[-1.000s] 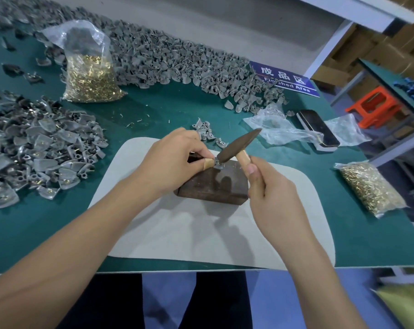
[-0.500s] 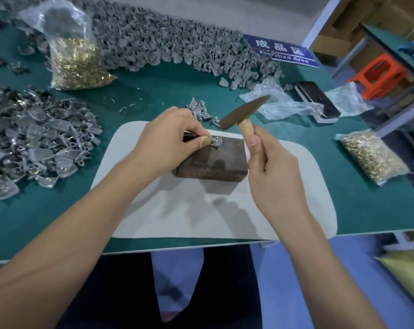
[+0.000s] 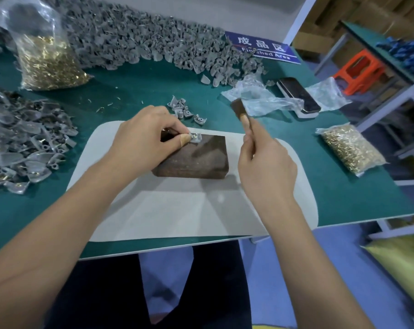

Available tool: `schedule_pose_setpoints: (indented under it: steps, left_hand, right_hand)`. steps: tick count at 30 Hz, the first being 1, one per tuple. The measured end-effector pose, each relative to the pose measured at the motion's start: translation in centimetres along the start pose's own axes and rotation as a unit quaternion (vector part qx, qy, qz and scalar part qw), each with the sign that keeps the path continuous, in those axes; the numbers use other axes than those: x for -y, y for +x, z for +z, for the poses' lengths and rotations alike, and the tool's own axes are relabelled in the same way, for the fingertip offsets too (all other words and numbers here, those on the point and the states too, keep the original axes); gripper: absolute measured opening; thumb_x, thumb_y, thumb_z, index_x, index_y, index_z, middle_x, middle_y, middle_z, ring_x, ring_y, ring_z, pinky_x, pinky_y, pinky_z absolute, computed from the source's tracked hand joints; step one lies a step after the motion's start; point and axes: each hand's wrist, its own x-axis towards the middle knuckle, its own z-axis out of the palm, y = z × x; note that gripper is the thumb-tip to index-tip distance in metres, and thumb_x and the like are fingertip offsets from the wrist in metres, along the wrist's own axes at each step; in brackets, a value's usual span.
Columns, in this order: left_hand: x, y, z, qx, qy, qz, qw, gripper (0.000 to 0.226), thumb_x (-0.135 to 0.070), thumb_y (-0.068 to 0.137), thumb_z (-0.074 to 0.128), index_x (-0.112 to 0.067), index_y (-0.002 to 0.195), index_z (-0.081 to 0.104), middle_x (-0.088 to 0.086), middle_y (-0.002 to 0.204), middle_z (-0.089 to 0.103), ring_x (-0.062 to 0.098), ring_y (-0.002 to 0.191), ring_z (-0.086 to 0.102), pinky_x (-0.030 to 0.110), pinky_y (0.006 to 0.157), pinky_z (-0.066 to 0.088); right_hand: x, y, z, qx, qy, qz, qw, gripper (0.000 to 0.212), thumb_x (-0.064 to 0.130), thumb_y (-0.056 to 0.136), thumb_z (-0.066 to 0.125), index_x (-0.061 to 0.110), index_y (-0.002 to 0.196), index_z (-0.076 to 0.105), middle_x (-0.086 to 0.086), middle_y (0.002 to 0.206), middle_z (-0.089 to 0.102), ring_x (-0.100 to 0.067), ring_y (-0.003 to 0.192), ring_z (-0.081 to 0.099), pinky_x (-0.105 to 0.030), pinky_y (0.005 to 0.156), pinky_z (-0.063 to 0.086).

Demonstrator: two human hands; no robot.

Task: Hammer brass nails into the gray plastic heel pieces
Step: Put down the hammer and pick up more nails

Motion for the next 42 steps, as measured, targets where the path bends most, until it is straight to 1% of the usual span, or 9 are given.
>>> schedule_pose_setpoints:
  steps: [9, 11, 15, 19, 24, 30, 34, 39, 42]
  left_hand:
    - [-0.3, -0.3, 0.1, -0.027, -0.023, -0.012, 0.999, 0.006, -0.042, 0.09, 0.069, -0.036, 0.09, 0.07, -0.015, 0.094, 0.059, 0.006, 0.098, 0.053, 0.038, 0.079, 0.049]
    - [-0.5, -0.3, -0.1, -0.053, -0.034, -0.021, 0.998, 0.003, -0.037, 0.089, 0.07, -0.034, 0.089, 0.069, -0.014, 0.095, 0.059, 0.007, 0.098, 0.054, 0.038, 0.079, 0.05]
    - [-0.5, -0.2, -1.6, -0.086, -0.042, -0.05, 0.994, 0.004, -0.033, 0.089, 0.069, -0.029, 0.089, 0.069, -0.012, 0.094, 0.059, 0.007, 0.099, 0.057, 0.038, 0.083, 0.051]
    - [1.0, -1.5, -4.7, -0.113, -0.005, -0.064, 0.992, 0.007, -0.034, 0.086, 0.07, -0.028, 0.09, 0.068, -0.012, 0.093, 0.058, 0.007, 0.098, 0.055, 0.038, 0.082, 0.051]
    - [5.5, -6.0, -9.8, -0.184, 0.049, -0.119, 0.974, 0.012, -0.035, 0.086, 0.071, -0.024, 0.087, 0.068, -0.012, 0.09, 0.057, 0.009, 0.093, 0.054, 0.033, 0.08, 0.049]
    - [10.4, -10.3, -13.8, -0.27, 0.066, -0.221, 0.935, 0.009, -0.036, 0.09, 0.07, -0.029, 0.093, 0.073, -0.012, 0.096, 0.064, 0.012, 0.102, 0.057, 0.045, 0.098, 0.046]
    - [12.5, -10.9, -14.8, -0.263, 0.021, -0.249, 0.932, 0.013, -0.039, 0.092, 0.07, -0.029, 0.099, 0.076, -0.015, 0.099, 0.067, 0.0, 0.102, 0.051, 0.016, 0.096, 0.039]
    - [11.8, -10.8, -15.0, -0.239, 0.047, -0.196, 0.95, 0.02, -0.036, 0.097, 0.068, -0.026, 0.112, 0.076, -0.012, 0.106, 0.067, 0.008, 0.105, 0.052, 0.014, 0.095, 0.036]
    - [9.6, -10.0, -14.4, -0.25, 0.013, -0.141, 0.958, 0.016, -0.037, 0.103, 0.058, -0.023, 0.101, 0.067, -0.015, 0.095, 0.06, 0.002, 0.088, 0.05, 0.012, 0.081, 0.038]
  right_hand:
    - [-1.3, 0.1, 2.1, 0.041, -0.059, 0.048, 0.996, 0.032, 0.029, 0.105, 0.051, 0.034, 0.133, 0.066, -0.009, 0.112, 0.06, -0.038, 0.1, 0.057, -0.04, 0.077, 0.038]
    - [-0.7, 0.5, 2.0, -0.002, -0.047, 0.018, 0.999, 0.027, 0.03, 0.105, 0.051, 0.027, 0.121, 0.073, -0.011, 0.11, 0.066, -0.038, 0.105, 0.053, -0.044, 0.085, 0.039]
    - [3.2, 1.5, 2.4, -0.059, 0.16, -0.096, 0.981, 0.019, 0.018, 0.101, 0.057, 0.015, 0.105, 0.076, -0.007, 0.097, 0.071, -0.03, 0.094, 0.061, -0.04, 0.085, 0.047]
    - [9.5, 1.4, 4.6, 0.006, 0.261, -0.183, 0.948, 0.013, 0.014, 0.097, 0.063, 0.015, 0.103, 0.075, 0.003, 0.096, 0.073, -0.018, 0.091, 0.065, -0.032, 0.087, 0.05]
    - [16.3, 0.6, 7.8, 0.118, 0.305, -0.253, 0.911, 0.012, 0.013, 0.095, 0.067, 0.019, 0.103, 0.075, 0.006, 0.095, 0.072, -0.019, 0.091, 0.065, -0.044, 0.086, 0.054]
    - [23.2, -1.0, 10.9, 0.145, 0.265, -0.344, 0.889, 0.017, 0.017, 0.097, 0.065, 0.02, 0.109, 0.076, 0.006, 0.103, 0.07, -0.017, 0.104, 0.052, -0.031, 0.095, 0.041]
    - [25.0, -1.2, 12.0, 0.169, 0.242, -0.353, 0.888, 0.017, 0.022, 0.099, 0.063, 0.023, 0.111, 0.076, 0.007, 0.105, 0.069, -0.022, 0.109, 0.053, -0.025, 0.096, 0.036]
    - [23.5, 0.0, 11.4, 0.143, 0.241, -0.314, 0.907, 0.017, 0.021, 0.099, 0.062, 0.024, 0.108, 0.076, 0.008, 0.102, 0.069, -0.019, 0.104, 0.052, -0.026, 0.089, 0.037]
    - [20.7, 2.3, 9.9, 0.137, 0.26, -0.257, 0.921, 0.017, 0.021, 0.1, 0.061, 0.026, 0.104, 0.076, 0.013, 0.098, 0.07, -0.013, 0.1, 0.059, -0.027, 0.091, 0.045]
